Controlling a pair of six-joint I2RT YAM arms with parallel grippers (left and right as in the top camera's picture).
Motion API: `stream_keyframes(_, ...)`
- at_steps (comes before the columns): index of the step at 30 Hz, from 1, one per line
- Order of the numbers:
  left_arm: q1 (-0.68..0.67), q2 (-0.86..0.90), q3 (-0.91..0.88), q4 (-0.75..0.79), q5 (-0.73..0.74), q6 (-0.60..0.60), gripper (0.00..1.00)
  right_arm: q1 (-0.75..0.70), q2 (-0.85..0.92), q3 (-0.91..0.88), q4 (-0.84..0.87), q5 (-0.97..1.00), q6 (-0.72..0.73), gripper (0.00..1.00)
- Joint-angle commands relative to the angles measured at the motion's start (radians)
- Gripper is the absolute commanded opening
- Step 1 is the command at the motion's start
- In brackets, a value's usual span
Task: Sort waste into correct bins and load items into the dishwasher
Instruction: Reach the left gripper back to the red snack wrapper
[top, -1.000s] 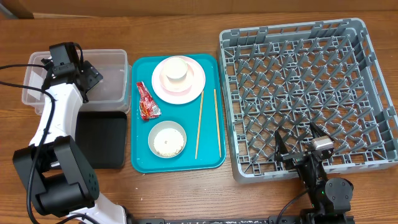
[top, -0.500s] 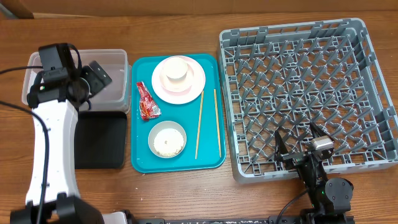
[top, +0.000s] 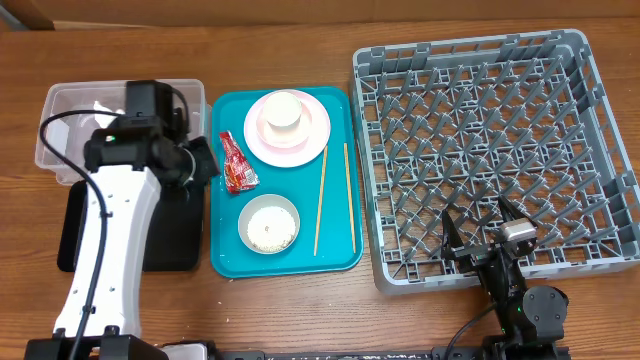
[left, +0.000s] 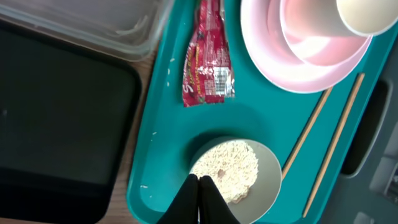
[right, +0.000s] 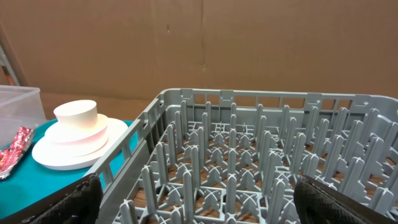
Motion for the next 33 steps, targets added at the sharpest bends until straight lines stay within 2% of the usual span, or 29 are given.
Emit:
stream_keyframes(1, -0.055, 0.009, 0.006, -0.001, -0.050, 0.026, 0.04, -0.003, -0.009, -0.011, 0.005, -0.005, 0.000, 1.00)
stream_keyframes(8, -0.147, 0.027, -0.011, 0.025, -0.054, 0.021, 0.04, -0.003, -0.009, -0.011, 0.005, -0.005, 0.000, 1.00)
stream_keyframes(12, -0.177, 0.034, -0.052, 0.073, -0.138, -0.048, 0.07, -0.003, -0.009, -0.011, 0.005, -0.005, 0.000, 1.00)
stream_keyframes(14, -0.177, 0.034, -0.082, 0.092, -0.151, -0.072, 0.14, -0.003, -0.009, -0.011, 0.005, -0.005, 0.000, 1.00)
stream_keyframes(17, -0.177, 0.034, -0.136, 0.144, -0.151, -0.072, 0.32, -0.003, -0.009, -0.011, 0.005, -0.005, 0.000, 1.00)
stream_keyframes(21, -0.177, 0.034, -0.181, 0.215, -0.152, -0.068, 0.41, -0.003, -0.009, -0.011, 0.005, -0.005, 0.000, 1.00)
stream_keyframes(33, -0.177, 0.034, -0.279, 0.428, -0.156, -0.056, 0.43, -0.003, -0.009, -0.011, 0.005, -0.005, 0.000, 1.00)
